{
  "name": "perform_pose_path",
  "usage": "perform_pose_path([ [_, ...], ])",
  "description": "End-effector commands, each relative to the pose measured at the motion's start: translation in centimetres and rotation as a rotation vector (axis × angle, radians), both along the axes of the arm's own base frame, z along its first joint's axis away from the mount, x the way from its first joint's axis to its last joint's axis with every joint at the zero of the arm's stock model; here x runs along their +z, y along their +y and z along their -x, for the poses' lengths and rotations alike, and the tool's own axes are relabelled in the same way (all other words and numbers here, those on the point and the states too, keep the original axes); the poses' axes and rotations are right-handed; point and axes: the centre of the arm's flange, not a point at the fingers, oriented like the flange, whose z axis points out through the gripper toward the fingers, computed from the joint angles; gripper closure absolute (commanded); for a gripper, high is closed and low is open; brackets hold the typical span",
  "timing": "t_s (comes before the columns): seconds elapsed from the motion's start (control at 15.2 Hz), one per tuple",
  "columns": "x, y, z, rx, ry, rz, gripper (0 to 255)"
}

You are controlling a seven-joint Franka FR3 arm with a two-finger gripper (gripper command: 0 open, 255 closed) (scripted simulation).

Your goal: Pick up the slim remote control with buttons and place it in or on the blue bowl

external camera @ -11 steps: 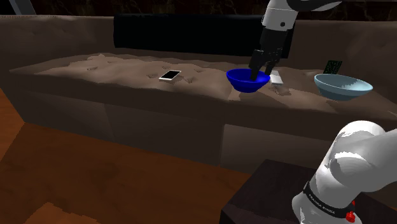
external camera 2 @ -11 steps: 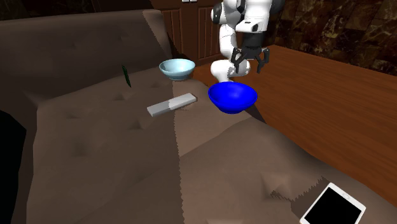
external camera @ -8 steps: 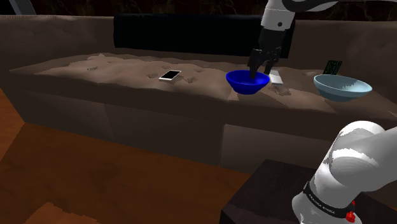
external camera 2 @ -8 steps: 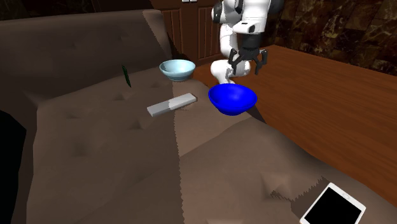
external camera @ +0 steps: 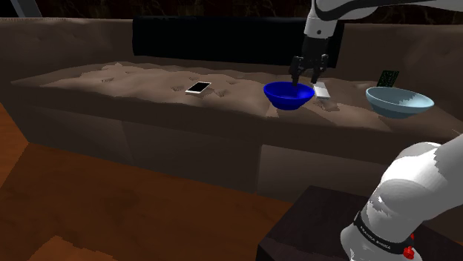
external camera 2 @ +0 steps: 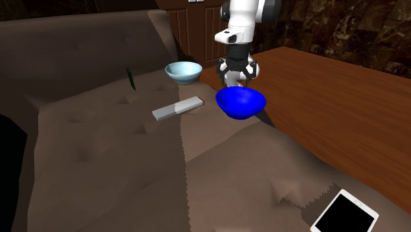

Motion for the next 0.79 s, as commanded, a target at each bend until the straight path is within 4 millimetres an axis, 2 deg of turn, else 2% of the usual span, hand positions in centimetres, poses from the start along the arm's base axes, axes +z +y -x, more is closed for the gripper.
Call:
perform_pose_path([
  [0.0,-0.5,-2.4,-1.1,-0.058,0.007,0.001,0],
  [0.4,-1.7,-9.9,-3.0,-0.226,0.026,-0.001,0],
  [0.73,-2.8,-16.4,-3.6,-0.367,0.042,-0.002,0],
])
